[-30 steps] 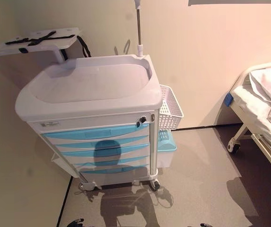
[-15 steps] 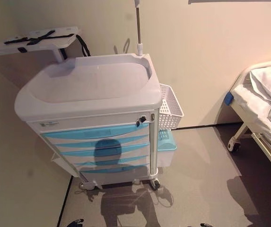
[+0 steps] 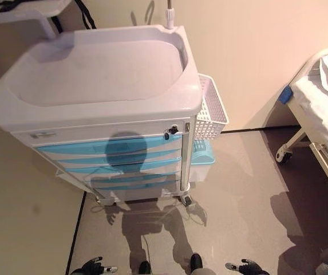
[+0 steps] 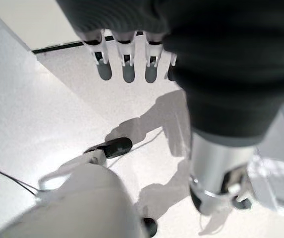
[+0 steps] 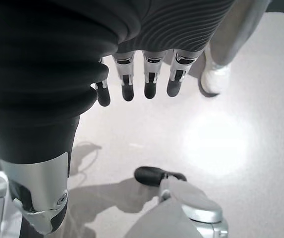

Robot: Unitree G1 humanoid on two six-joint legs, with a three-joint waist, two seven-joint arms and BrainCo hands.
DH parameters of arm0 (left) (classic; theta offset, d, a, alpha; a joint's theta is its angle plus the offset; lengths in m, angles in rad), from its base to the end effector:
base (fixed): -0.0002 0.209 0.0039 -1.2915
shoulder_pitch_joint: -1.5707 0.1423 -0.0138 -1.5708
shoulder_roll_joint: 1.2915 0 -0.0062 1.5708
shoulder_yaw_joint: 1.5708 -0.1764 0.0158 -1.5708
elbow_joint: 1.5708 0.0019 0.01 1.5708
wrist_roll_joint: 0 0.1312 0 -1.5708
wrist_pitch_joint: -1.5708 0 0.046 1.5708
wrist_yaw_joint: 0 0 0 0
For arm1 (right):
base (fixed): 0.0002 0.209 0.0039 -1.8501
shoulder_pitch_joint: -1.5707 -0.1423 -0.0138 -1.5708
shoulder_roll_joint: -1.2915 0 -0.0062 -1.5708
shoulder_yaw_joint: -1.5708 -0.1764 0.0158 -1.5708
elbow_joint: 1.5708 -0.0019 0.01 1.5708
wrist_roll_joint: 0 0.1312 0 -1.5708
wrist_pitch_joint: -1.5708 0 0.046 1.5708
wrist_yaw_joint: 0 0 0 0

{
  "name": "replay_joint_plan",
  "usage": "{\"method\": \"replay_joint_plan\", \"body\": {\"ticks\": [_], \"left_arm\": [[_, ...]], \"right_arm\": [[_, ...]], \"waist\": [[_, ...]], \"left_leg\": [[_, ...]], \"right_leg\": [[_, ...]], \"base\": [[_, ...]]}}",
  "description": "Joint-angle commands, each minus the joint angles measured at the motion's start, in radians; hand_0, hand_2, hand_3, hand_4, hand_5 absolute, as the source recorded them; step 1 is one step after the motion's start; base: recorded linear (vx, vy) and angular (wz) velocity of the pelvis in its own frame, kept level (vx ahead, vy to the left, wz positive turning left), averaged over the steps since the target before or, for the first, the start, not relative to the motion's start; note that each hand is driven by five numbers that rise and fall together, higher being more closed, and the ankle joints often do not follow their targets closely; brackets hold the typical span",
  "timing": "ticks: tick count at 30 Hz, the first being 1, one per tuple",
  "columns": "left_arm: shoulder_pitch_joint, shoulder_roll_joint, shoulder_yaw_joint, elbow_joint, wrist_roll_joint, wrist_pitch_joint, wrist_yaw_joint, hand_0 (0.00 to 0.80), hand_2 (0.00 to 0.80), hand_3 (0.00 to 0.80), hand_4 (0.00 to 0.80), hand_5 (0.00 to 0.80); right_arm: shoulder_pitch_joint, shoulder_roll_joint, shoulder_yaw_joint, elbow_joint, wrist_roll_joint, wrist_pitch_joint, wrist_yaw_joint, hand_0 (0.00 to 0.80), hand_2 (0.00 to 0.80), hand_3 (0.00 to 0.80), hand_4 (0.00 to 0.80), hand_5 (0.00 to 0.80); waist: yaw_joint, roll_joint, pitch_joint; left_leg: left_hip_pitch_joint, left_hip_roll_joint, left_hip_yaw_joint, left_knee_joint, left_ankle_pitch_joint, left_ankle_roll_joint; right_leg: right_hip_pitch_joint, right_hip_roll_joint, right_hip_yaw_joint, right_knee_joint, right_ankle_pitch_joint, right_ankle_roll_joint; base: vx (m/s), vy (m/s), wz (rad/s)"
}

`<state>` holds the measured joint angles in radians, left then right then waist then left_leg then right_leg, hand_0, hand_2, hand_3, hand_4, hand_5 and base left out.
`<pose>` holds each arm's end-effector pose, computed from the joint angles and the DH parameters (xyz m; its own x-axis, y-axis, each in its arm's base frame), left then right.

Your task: Open the drawer and pick up the medicine

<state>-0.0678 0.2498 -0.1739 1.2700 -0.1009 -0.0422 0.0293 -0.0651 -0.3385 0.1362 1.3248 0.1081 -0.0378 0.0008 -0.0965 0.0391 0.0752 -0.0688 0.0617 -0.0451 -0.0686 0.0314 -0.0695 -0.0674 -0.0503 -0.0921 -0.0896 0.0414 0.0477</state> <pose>0.0883 0.2231 -0.0981 0.3968 0.2021 -0.8954 0.0698 0.9660 0.2489 0.0782 -0.2570 -0.0911 0.3396 -0.2804 -0.8978 -0.0296 0.9509 -0.3082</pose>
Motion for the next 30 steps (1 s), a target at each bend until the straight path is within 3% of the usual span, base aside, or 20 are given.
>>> {"method": "replay_joint_plan", "body": {"ticks": [1,12,18,30], "left_arm": [[-0.08,0.046,0.03,0.0,-0.056,-0.036,0.032,0.0,0.0,0.0,0.0,0.0],[-0.115,0.03,0.025,-0.069,-0.142,-0.054,0.035,0.0,0.0,0.0,0.0,0.0],[-0.149,0.034,0.029,-0.123,-0.205,-0.067,0.049,0.0,0.0,0.0,0.0,0.0],[-0.198,0.011,-0.011,-0.43,-0.404,-0.112,0.064,0.0,0.0,0.0,0.0,0.0]], "right_arm": [[-0.07,-0.005,0.056,0.033,0.009,-0.019,-0.029,0.0,0.0,0.0,0.0,0.0],[-0.084,0.004,0.073,0.014,0.025,-0.025,-0.04,0.0,0.0,0.0,0.0,0.0],[-0.108,-0.003,0.078,0.004,0.037,-0.03,-0.052,0.0,0.0,0.0,0.0,0.0],[-0.13,-0.009,0.08,-0.011,0.065,-0.035,-0.074,0.0,0.0,0.0,0.0,0.0]], "waist": [[-0.003,-0.073,0.012],[0.0,-0.079,0.049],[-0.007,-0.092,0.103],[-0.013,-0.088,0.169]], "left_leg": [[-0.055,-0.051,-0.016,-0.019,0.003,0.027],[-0.074,-0.048,-0.027,-0.019,0.006,0.03],[-0.136,-0.048,-0.031,0.047,-0.005,0.04],[-0.289,-0.067,-0.049,0.141,-0.008,0.049]], "right_leg": [[-0.109,-0.038,0.014,0.002,0.064,0.082],[-0.13,-0.034,0.016,0.002,0.063,0.077],[-0.191,-0.039,0.026,0.057,0.057,0.067],[-0.339,-0.052,0.028,0.162,0.037,0.054]], "base": [[-0.065,-0.014,0.13],[-0.003,-0.006,0.02],[-0.094,-0.001,-0.01],[-0.098,0.002,0.01]]}}
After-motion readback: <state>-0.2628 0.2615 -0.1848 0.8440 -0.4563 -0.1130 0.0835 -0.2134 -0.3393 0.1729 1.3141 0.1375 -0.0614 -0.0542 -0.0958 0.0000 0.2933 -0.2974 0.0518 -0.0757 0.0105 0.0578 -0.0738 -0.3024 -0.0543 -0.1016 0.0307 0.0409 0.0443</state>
